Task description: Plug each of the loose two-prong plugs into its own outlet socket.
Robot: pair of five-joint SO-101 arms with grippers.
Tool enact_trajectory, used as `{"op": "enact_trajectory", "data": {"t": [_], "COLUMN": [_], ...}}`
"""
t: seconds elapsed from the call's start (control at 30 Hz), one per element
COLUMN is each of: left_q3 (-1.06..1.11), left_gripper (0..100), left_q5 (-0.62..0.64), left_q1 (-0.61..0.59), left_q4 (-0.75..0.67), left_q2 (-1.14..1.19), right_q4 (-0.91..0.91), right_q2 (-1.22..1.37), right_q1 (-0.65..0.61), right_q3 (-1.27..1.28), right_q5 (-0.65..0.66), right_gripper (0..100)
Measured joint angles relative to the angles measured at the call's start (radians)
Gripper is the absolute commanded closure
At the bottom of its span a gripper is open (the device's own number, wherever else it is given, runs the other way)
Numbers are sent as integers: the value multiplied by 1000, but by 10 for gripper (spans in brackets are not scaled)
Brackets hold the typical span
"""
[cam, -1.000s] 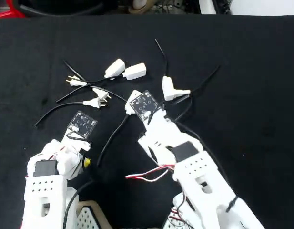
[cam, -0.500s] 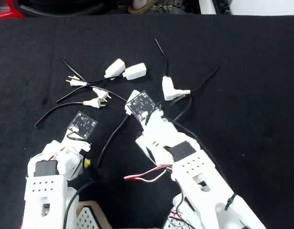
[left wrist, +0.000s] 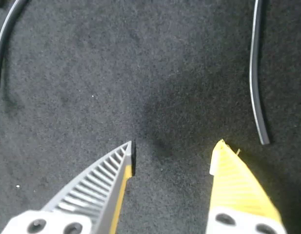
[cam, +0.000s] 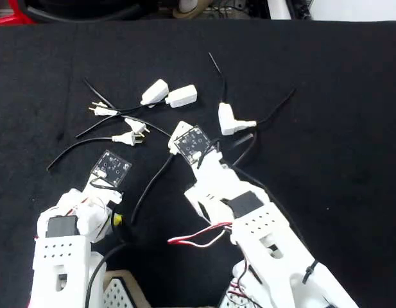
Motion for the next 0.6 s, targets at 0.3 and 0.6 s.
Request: {"op": "enact_trajectory", "data": {"t": [0.3,0.6], "left_q3": [0,0], "left_gripper": [744,744], "left_q5": [0,0], "left_q1": [0,-6], "left_q4": [0,0], "left_q2": [0,0], "right_q4": [-95,-138], "right_q2": [6,0], "right_q1": [0,-3], "right_q3": [83,107], "right_q5": [-12,23], "right_gripper": [987,987]}}
